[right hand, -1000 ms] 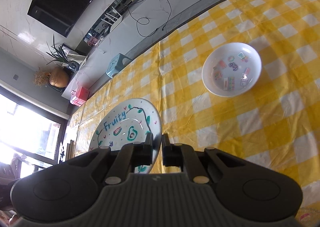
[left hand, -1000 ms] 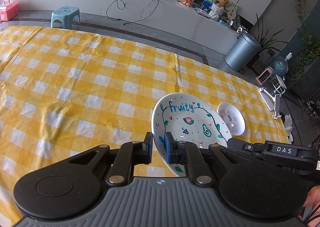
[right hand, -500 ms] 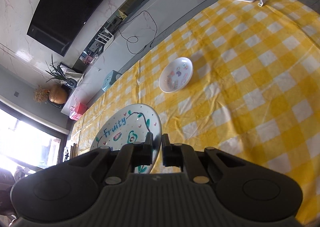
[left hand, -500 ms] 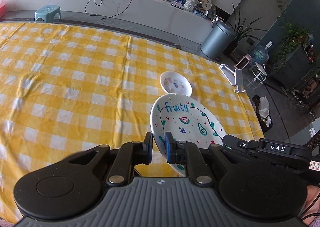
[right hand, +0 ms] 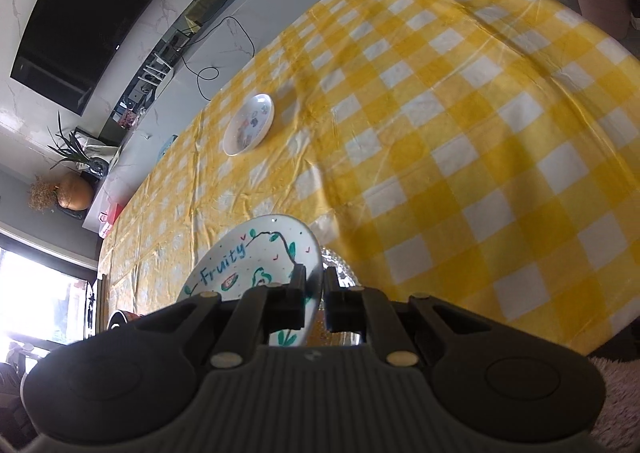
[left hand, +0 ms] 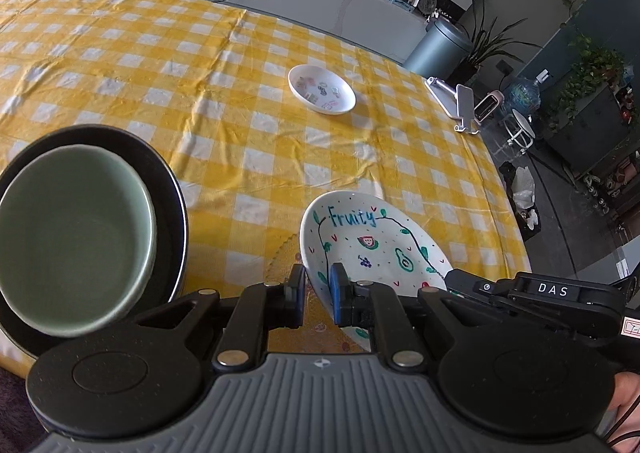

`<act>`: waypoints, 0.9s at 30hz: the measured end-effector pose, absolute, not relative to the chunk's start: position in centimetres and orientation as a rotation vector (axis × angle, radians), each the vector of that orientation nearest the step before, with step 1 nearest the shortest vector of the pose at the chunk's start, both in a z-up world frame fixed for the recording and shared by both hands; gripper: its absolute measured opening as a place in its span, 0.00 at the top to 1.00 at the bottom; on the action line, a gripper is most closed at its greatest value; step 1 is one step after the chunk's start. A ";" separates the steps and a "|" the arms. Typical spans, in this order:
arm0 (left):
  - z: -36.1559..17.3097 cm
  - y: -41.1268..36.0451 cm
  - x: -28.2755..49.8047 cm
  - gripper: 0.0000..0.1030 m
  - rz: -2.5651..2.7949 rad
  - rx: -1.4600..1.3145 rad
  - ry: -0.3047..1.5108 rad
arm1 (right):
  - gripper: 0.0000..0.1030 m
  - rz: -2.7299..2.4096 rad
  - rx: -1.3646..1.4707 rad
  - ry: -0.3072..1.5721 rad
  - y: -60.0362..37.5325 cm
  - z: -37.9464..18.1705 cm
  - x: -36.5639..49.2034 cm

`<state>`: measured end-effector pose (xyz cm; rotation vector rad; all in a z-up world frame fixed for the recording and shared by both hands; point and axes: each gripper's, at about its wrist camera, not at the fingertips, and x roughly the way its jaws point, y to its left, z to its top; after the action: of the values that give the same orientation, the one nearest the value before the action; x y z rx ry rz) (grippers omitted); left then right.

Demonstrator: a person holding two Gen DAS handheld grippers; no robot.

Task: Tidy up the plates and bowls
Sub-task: 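Lift the 'Fruity' plate with both grippers and carry it onto the glass plate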

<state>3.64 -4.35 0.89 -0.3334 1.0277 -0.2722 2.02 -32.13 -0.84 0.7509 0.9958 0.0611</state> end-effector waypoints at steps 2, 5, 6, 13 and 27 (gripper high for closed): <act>0.2 -4.5 3.3 0.86 -0.257 -0.333 1.036 | 0.94 0.058 0.720 0.999 -32.0 -1.0 1.9; -0.6 -4.7 3.1 0.86 -0.235 -0.321 1.050 | 0.94 0.054 0.685 1.022 -31.5 -1.7 2.0; -0.8 -4.8 2.9 0.86 -0.229 -0.319 1.054 | 0.94 0.053 0.676 1.029 -31.4 -1.9 2.0; -1.7 -5.0 2.5 0.86 -0.213 -0.299 1.066 | 0.94 0.055 0.594 1.038 -30.5 -2.2 2.0; -2.2 -5.8 1.9 0.87 -0.192 -0.214 1.069 | 0.93 0.042 0.436 1.031 -28.6 -2.2 1.9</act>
<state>1.85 -5.80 -2.19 -0.2140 1.0690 -0.1921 1.87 -28.63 -2.22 0.4359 1.0307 0.0425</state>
